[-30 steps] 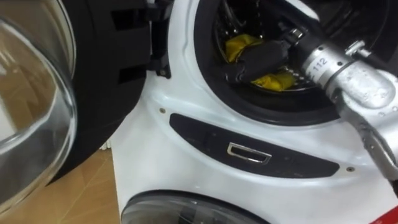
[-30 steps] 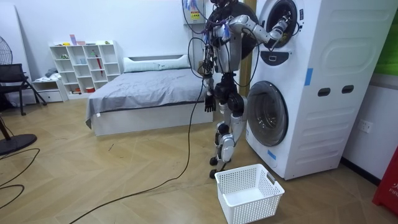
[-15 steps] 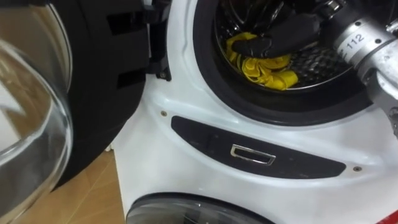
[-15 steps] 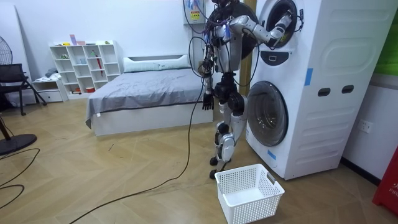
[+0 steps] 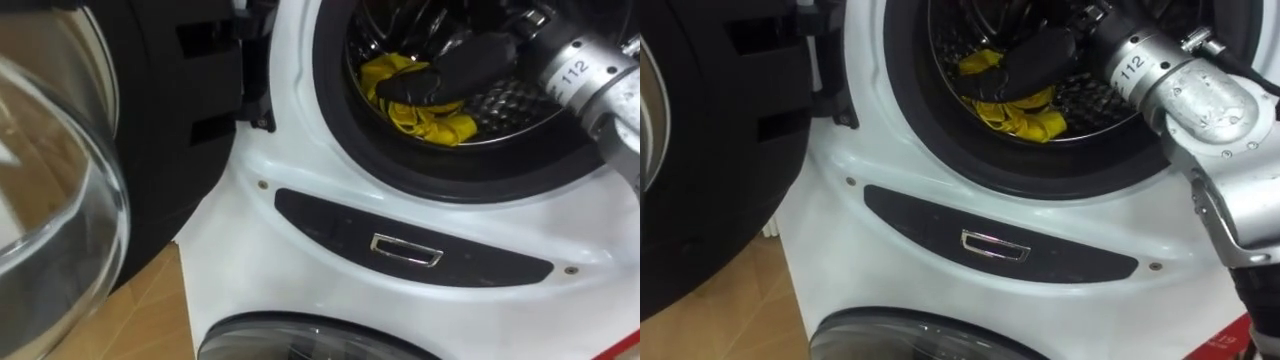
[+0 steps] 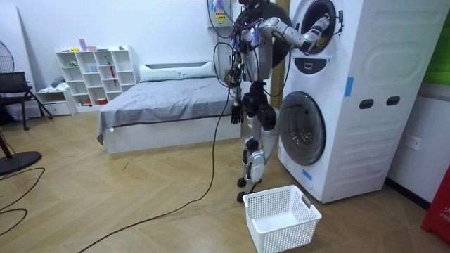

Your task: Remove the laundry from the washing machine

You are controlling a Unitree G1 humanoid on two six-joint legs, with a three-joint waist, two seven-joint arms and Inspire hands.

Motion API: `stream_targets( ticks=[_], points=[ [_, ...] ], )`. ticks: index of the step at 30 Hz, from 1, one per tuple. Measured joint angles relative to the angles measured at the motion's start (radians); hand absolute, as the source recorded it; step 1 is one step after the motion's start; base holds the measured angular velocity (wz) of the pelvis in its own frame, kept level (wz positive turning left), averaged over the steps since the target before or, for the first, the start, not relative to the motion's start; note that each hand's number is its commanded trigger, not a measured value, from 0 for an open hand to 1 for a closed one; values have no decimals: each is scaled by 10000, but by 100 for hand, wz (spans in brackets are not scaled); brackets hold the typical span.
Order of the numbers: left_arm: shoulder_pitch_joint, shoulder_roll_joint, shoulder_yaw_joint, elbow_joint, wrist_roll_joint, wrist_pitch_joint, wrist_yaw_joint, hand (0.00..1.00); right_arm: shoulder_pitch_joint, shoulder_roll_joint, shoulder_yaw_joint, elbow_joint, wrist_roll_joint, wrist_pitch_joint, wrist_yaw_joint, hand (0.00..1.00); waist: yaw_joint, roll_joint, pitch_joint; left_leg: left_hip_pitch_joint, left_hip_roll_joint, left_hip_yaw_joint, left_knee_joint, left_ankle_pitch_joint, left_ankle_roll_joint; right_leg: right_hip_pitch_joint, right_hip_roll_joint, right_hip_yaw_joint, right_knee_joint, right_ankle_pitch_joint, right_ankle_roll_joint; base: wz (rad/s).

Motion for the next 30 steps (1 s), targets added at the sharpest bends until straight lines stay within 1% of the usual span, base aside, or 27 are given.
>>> stream_targets(
  ticks=[1, 2, 4, 6, 7, 8, 9, 10, 11, 13, 15, 16, 17, 21, 23, 25, 29, 30],
  points=[
    [-27, 3, -2, -48, -10, 10, 0, 0, 82, -107, 29, -3, -224, 0, 127, 0, 24, -20, -7, -1, -10, -3, -21, 2, 3, 16, -2, -6, -41, 1, 1, 0],
    [-20, 3, -2, -120, -31, 10, 0, 0, 138, -146, 73, -19, -536, 4, 289, 0, 34, -59, -30, -3, -27, -2, -44, 8, 11, 32, -6, -1, -112, 1, 1, 0],
    [-43, 2, -2, -121, -74, 14, -4, 0, 243, -278, 105, -66, -1148, 9, 565, 0, 41, -97, -25, 2, -25, 0, -50, 8, 11, 33, -5, 1, -115, 1, 1, 0],
    [-67, 2, -20, -118, -82, 19, -23, 0, 247, -357, 268, -50, -1770, 101, 844, 0, 40, -129, -7, 11, -23, 5, -49, 8, 11, 38, -5, -5, -117, 1, 1, -2],
    [-73, 7, -33, -83, -72, 19, -42, 0, 252, -399, 319, -30, -2120, 172, 1089, 0, 64, -187, 26, 50, -20, 17, -63, 8, 11, 45, -5, 2, -116, 1, 1, -7],
    [-199, 46, -35, 1, -73, 44, -87, 0, 257, -433, 382, 146, -2300, 210, 1295, 0, 95, -223, 74, 138, -18, 27, -164, 20, 14, 28, -7, -5, -130, 1, 1, -6],
    [-220, 73, -34, 30, -73, 84, -119, 0, 257, -457, 446, 242, -2369, 224, 1404, 0, 107, -264, 52, 158, -16, 26, -183, 21, 15, 32, -7, -11, -126, 1, 1, -4],
    [-241, 129, -36, 60, -73, 142, -171, 0, 257, -480, 563, 402, -2409, 281, 1619, 0, 117, -360, 15, 170, -13, 14, -187, 18, 17, 41, -2, -25, -127, 1, 1, 0],
    [-274, 154, -39, 62, -72, 180, -207, 0, 255, -537, 647, 522, -2471, 330, 1801, 0, 139, -424, 39, 175, -14, 9, -184, 17, 17, 49, 2, -17, -126, 1, 1, 0],
    [-416, 154, -66, 96, -51, 225, -245, 0, 250, -571, 666, 727, -2609, 348, 2083, 0, 190, -462, 58, 171, -14, 12, -156, 14, 23, 47, 12, 0, -129, 27, 23, -5],
    [-503, 169, -147, 105, -43, 244, -263, 0, 246, -586, 652, 868, -2666, 354, 2311, 0, 247, -453, 64, 172, -24, 14, -150, 12, 29, 52, 26, 44, -128, 41, 28, -5],
    [-526, 187, -174, 121, -43, 268, -272, 0, 238, -597, 632, 979, -2704, 364, 2452, 0, 312, -433, 79, 168, -32, 17, -153, 3, 43, 56, 65, 191, -128, 43, 29, -4],
    [-653, 223, -250, 142, -43, 308, -288, 0, 227, -627, 626, 1092, -2767, 372, 2562, 0, 360, -425, 86, 168, -44, 17, -149, 0, 49, 60, 68, 239, -128, 44, 30, -4],
    [-679, 278, -357, 189, -3, 416, -370, 0, 226, -705, 566, 1276, -2779, 453, 2850, 0, 442, -401, 103, 165, -79, 14, -150, 11, 71, 60, 36, 239, -124, 44, 30, 0],
    [-639, 277, -358, 199, 10, 563, -386, 0, 227, -730, 499, 1400, -2779, 550, 2982, 0, 517, -397, 106, 163, -91, 13, -145, 22, 87, 61, 29, 242, -121, 44, 31, 0],
    [-644, 278, -358, 267, 15, 589, -387, 0, 228, -731, 414, 1437, -2785, 661, 3101, 0, 554, -381, 118, 163, -99, 2, -140, 26, 95, 69, 25, 235, -120, 46, 34, 0],
    [-651, 314, -358, 361, 13, 595, -406, 0, 231, -730, 292, 1272, -3016, 661, 3257, 0, 548, -326, 158, 139, -115, -45, -122, 29, 99, 68, 29, 231, -122, 48, 38, 2],
    [-652, 315, -357, 362, 14, 595, -408, 0, 231, -730, 278, 1220, -3059, 667, 3291, 11, 547, -313, 167, 137, -117, -52, -122, 29, 99, 68, 29, 230, -122, 48, 38, 3]
  ],
)
